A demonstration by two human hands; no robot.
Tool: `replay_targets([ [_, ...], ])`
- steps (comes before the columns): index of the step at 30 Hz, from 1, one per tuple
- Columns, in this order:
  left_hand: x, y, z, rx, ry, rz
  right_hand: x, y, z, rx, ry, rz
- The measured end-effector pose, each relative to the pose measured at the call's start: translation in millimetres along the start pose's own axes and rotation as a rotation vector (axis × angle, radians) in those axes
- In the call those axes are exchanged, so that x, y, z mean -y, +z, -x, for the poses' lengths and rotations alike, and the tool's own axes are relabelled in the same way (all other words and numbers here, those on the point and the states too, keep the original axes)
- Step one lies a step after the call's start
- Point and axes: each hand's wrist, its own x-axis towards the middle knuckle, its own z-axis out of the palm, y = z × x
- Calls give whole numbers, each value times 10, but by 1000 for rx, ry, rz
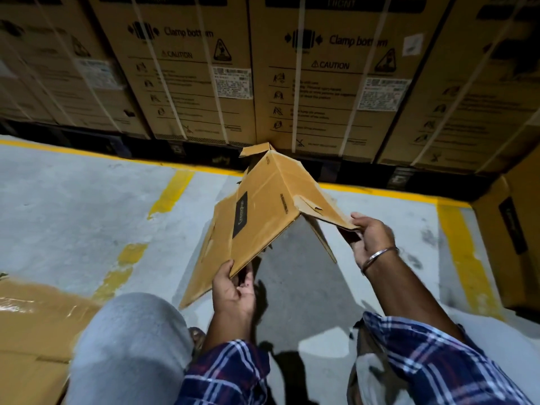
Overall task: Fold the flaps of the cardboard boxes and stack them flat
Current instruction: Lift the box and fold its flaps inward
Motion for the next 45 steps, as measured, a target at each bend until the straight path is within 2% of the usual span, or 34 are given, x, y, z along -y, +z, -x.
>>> replay_targets([
  [2, -33, 104, -16, 37, 87, -73, 132, -117, 21, -157, -270, 237],
  [3, -52, 162, -6, 47, 135, -111, 216, -144, 95, -185, -444, 386],
  [4, -68, 214, 8, 58, 173, -152, 290, -152, 218, -148, -584, 472],
  [5, -88, 262, 36, 68, 202, -191, 335, -131, 394, -40, -639, 491],
  [8, -116, 368, 115, 99, 260, -298, 278, -12, 1007, 366, -522, 521],
  [10, -100, 401, 169, 118, 321, -360, 106, 42, 1252, 575, -270, 564],
  [11, -78, 414, 202, 134, 357, -403, 16, 76, 1303, 610, -98, 575],
  [13, -14, 411, 263, 187, 440, -520, -176, 105, 1266, 563, 177, 463],
  [15, 64, 374, 282, 241, 501, -643, -316, 117, 1150, 417, 279, 212],
  [18, 166, 303, 267, 241, 493, -749, -355, 96, 917, 188, 246, -38],
  [21, 263, 279, 312, 240, 430, -740, -236, 70, 691, 50, 164, -191],
  [25, 336, 268, 384, 183, 357, -635, -148, -55, 394, -171, 70, -97],
  [28, 282, 265, 456, 272, 269, -553, -85, -88, 316, -234, 44, -55],
  [34, -245, 428, 450, 399, 168, -318, 35, 5, 316, -146, -27, -123],
  [40, -623, 869, 612, 517, 360, -392, 80, 257, 409, 61, 0, -214],
  [45, -1063, 861, 648, 471, 391, -429, -159, 505, 689, 173, 122, -105],
])
